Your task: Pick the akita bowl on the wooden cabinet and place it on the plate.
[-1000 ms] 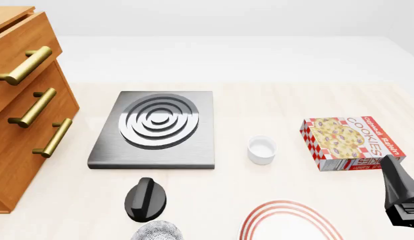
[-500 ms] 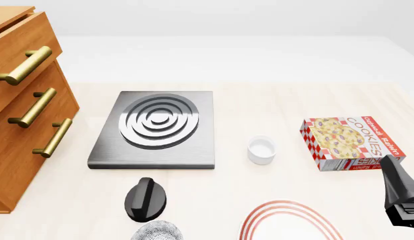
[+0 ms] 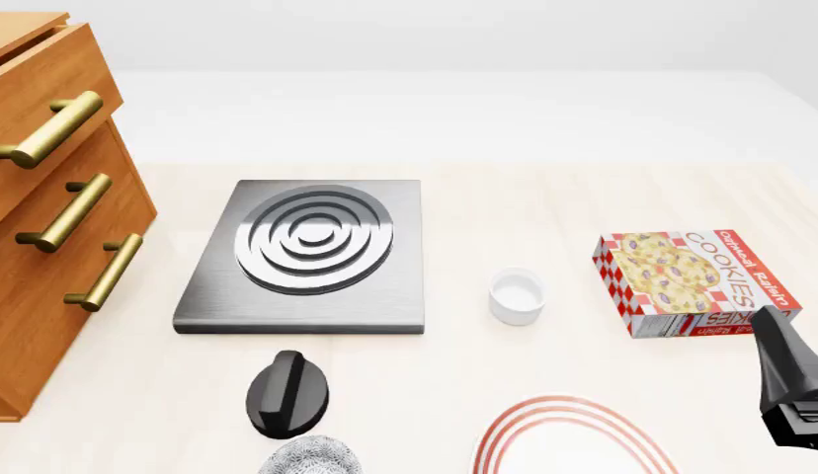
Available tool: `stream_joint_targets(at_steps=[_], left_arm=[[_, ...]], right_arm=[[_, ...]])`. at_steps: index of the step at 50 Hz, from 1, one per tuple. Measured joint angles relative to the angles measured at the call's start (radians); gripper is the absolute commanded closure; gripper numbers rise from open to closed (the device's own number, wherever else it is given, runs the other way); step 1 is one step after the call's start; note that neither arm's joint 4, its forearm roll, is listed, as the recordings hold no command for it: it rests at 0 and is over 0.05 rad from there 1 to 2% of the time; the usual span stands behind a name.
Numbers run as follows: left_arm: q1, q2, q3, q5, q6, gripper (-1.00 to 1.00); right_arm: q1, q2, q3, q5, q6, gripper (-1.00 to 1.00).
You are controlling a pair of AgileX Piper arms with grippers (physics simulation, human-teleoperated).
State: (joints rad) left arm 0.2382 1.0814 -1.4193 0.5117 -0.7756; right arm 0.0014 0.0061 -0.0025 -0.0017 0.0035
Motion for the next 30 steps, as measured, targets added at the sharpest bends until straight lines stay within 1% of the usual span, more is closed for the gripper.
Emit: stream_joint_targets(at_steps=[30], left_arm=[[-0.175,0.046,-0.084,0.022,0.018,1.00]], right_arm=[[0.000,0.000,0.000,0.000,0.000,-1.00]])
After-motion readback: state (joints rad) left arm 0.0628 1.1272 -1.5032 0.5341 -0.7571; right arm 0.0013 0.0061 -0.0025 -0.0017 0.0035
